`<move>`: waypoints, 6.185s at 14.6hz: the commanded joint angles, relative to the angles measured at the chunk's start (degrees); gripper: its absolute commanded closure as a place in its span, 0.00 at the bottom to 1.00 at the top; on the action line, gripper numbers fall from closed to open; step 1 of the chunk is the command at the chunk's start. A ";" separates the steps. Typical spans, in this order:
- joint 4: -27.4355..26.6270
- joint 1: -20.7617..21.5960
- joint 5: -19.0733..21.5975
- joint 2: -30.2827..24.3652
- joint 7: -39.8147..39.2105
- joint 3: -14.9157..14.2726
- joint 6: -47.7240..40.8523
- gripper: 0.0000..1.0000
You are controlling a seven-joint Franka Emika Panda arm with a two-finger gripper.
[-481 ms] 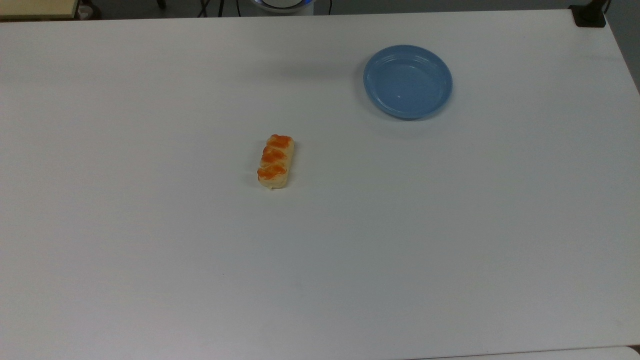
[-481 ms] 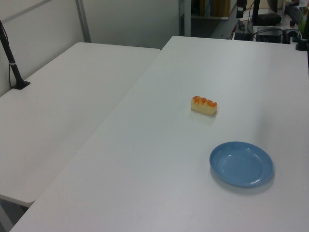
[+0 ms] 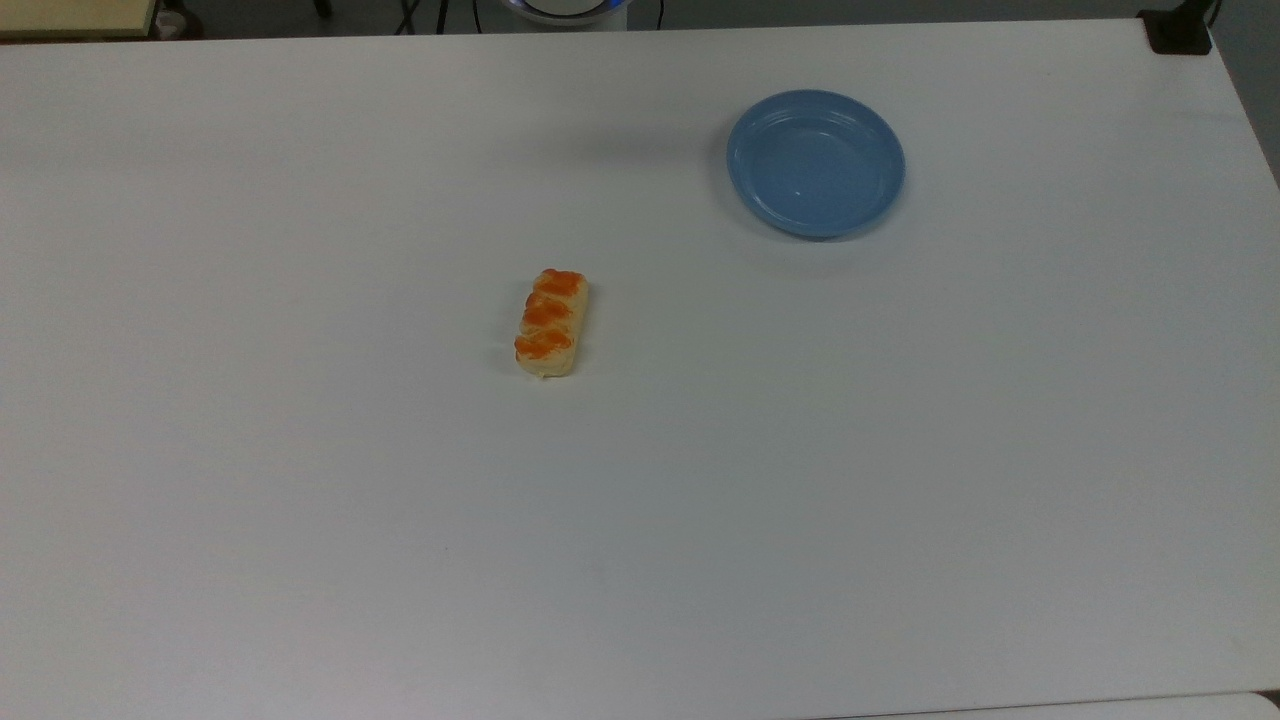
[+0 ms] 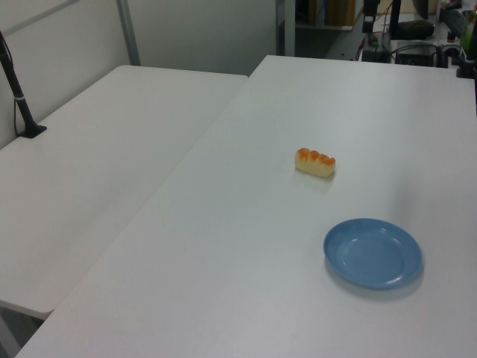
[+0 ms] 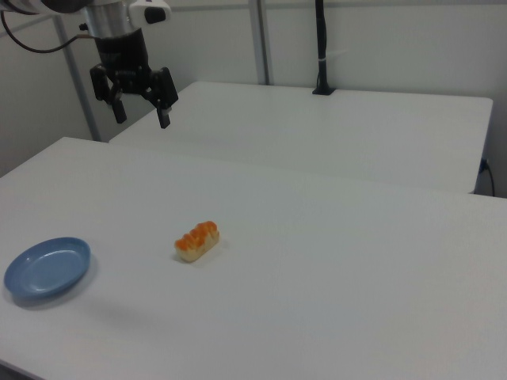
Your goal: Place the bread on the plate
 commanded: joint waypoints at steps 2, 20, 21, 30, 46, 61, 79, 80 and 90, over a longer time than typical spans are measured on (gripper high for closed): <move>-0.87 0.85 -0.46 -0.29 0.33 -0.15 1.55 0.00; -8.25 0.58 -0.64 -0.64 -1.78 -0.24 6.12 0.00; -8.43 0.58 -0.64 -0.55 -1.78 -0.24 6.38 0.00; -19.75 1.63 -0.64 0.94 1.99 -0.15 21.03 0.00; -22.32 5.41 -5.99 17.02 16.15 -0.24 38.90 0.00; -22.06 6.73 -7.49 20.73 17.56 -0.24 41.72 0.77; -11.33 11.66 -1.62 1.12 17.38 14.69 4.19 0.77; -11.85 12.01 -0.91 1.12 17.56 15.92 4.45 0.77; -28.46 12.62 -0.73 1.03 25.47 23.84 20.52 0.76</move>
